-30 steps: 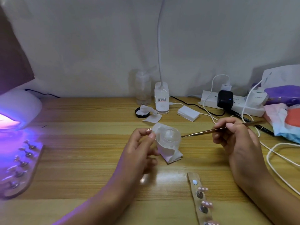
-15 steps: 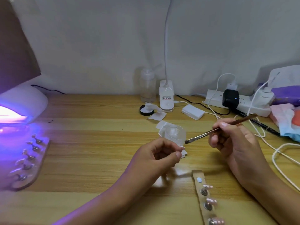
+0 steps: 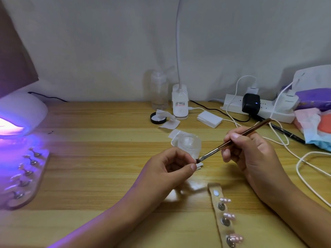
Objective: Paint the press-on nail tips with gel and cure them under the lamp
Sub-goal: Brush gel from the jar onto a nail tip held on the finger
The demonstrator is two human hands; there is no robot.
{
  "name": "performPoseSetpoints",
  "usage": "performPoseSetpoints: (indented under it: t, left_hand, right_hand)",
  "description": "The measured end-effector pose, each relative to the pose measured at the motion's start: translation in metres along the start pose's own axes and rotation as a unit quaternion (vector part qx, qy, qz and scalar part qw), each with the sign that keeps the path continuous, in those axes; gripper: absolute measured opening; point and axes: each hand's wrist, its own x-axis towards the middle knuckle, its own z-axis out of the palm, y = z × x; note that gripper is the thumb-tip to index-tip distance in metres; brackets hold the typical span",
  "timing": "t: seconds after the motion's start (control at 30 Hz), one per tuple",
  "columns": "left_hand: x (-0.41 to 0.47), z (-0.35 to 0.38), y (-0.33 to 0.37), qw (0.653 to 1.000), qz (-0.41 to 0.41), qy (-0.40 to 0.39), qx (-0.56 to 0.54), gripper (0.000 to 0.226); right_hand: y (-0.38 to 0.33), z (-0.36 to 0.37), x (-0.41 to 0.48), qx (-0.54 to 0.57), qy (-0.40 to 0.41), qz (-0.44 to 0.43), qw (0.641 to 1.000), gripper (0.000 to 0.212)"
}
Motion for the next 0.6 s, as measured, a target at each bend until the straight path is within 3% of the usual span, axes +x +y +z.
performPoseSetpoints:
  t: [0.13, 0.23, 0.6]
  left_hand:
    - [0.0006, 0.0006, 0.0002, 1.0, 0.015, -0.003, -0.01, 0.004]
    - [0.0007, -0.0003, -0.0013, 1.0, 0.023, -0.005, -0.014, 0.011]
    - [0.0013, 0.0, -0.0044, 1.0, 0.019, -0.005, -0.009, 0.006]
  right_hand:
    - [0.0002, -0.0006, 0.0004, -0.007, 0.017, 0.002, 1.0, 0.021]
    - [0.0016, -0.0039, 0.0015, -0.024, 0.034, 0.003, 0.999, 0.009]
    - [0.0004, -0.0021, -0.0004, 0.0, -0.011, 0.0, 1.0, 0.021]
